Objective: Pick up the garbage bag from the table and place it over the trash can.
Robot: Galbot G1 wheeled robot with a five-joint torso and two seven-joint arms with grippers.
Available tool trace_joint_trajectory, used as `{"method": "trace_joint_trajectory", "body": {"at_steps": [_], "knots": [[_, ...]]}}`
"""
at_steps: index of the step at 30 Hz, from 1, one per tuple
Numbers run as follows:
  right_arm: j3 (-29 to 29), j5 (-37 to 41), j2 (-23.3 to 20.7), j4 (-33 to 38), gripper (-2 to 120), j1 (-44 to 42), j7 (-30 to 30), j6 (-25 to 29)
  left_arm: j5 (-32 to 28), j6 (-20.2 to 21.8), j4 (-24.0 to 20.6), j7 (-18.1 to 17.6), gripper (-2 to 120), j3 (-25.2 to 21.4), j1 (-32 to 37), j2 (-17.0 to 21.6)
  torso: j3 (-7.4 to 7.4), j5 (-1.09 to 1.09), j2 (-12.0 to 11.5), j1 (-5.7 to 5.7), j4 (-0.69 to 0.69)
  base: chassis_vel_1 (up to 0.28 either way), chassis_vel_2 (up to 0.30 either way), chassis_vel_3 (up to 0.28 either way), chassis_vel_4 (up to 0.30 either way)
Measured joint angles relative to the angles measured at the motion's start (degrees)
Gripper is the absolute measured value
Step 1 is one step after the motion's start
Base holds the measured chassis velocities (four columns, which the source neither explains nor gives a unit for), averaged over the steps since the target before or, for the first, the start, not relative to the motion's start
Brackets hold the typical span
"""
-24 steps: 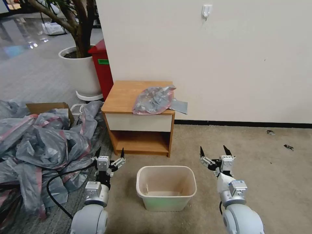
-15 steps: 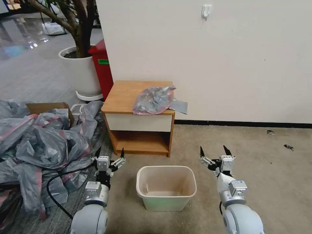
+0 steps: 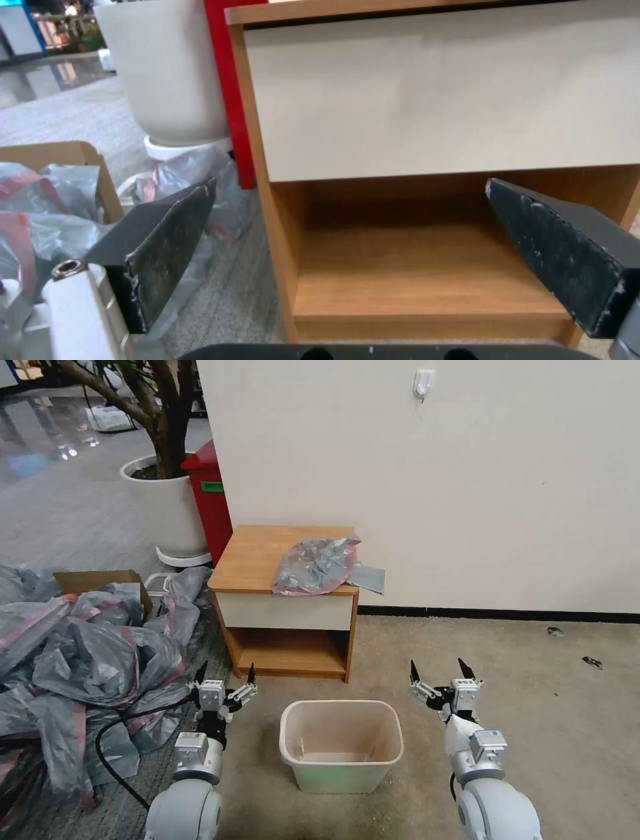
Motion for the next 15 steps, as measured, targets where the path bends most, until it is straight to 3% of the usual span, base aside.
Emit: {"method": "trace_joint_trajectory", "body": {"at_steps": [10,15], "knots": [[0.02,0.05,0.01,0.11,100,-0.09,0.00,0.00,-0.02,0.01,-0.21,0.00,100,-0.05,0.14,0.02,0.00,0.00,0.00,0.00,0.00,0.000,0.000,0.000,0.000],[1.42,2.08,0.66,4.60,100,-2.38,0.26,-1.46,-1.69,2.24,-5.51,0.00,100,-1.54,3.67,0.63,0.00,-0.01,0.00,0.00,0.00,0.000,0.000,0.000,0.000]]}}
